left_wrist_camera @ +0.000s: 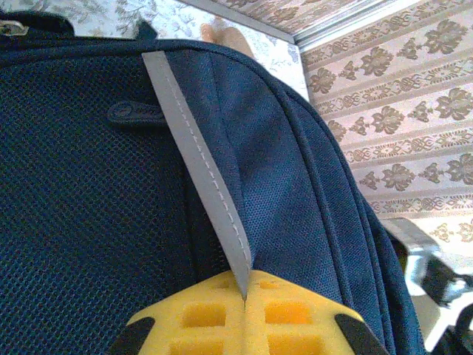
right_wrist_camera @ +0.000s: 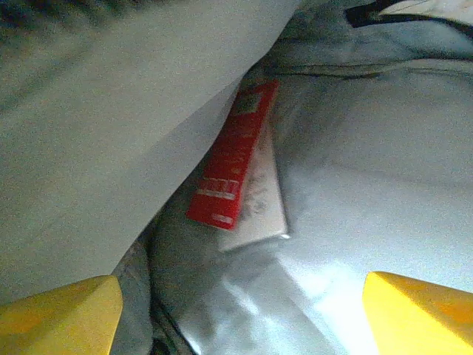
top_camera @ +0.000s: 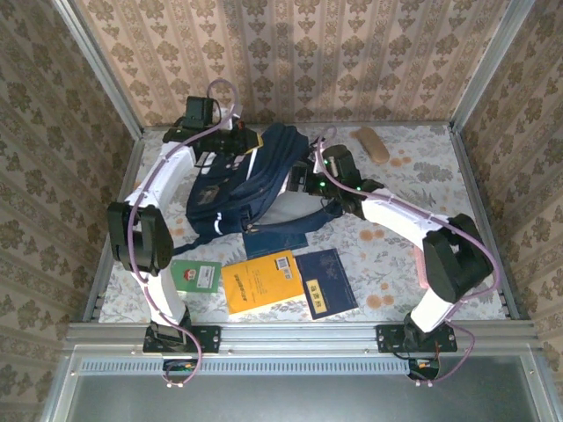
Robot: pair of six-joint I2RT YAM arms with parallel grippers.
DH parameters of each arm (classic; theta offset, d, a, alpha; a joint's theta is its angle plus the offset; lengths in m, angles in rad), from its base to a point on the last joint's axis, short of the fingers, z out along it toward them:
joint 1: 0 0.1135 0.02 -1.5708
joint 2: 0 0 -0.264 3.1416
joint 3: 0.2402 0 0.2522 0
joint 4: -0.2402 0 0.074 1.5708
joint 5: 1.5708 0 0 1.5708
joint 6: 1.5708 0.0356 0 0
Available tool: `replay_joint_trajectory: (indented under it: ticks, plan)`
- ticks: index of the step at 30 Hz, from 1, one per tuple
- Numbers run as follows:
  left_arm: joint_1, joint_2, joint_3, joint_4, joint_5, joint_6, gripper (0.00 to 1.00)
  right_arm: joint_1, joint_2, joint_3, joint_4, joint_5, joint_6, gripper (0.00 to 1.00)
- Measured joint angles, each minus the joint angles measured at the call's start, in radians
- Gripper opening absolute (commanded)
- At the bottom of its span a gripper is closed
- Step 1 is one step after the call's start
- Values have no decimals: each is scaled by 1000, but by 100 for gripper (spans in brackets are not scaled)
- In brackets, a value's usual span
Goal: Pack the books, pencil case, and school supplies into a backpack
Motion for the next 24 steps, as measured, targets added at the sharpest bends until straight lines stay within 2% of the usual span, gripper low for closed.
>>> replay_joint_trajectory:
  ticks: [4,10,13,16,21,24]
  plan:
    - [-7,0,-25,31,-4,-30,0,-29,-89,-23,-133,56,-35,85]
    - [-59,-12,-136,119,-42,-71,0,-93,-258,-72,-388,317,-31,86]
    - [-93,-19,-204,146,-70,-85,0,-219,-352,-138,-503,406,11,87]
    - [-117,-19,-241,151,-94,-85,0,-375,-380,-192,-599,474,80,89]
    - [-128,-22,-288,188,-122,-86,0,-602,-360,-299,-663,486,167,94]
    - [-132,-22,-317,220,-123,-100,0,-687,-346,-349,-673,495,210,94]
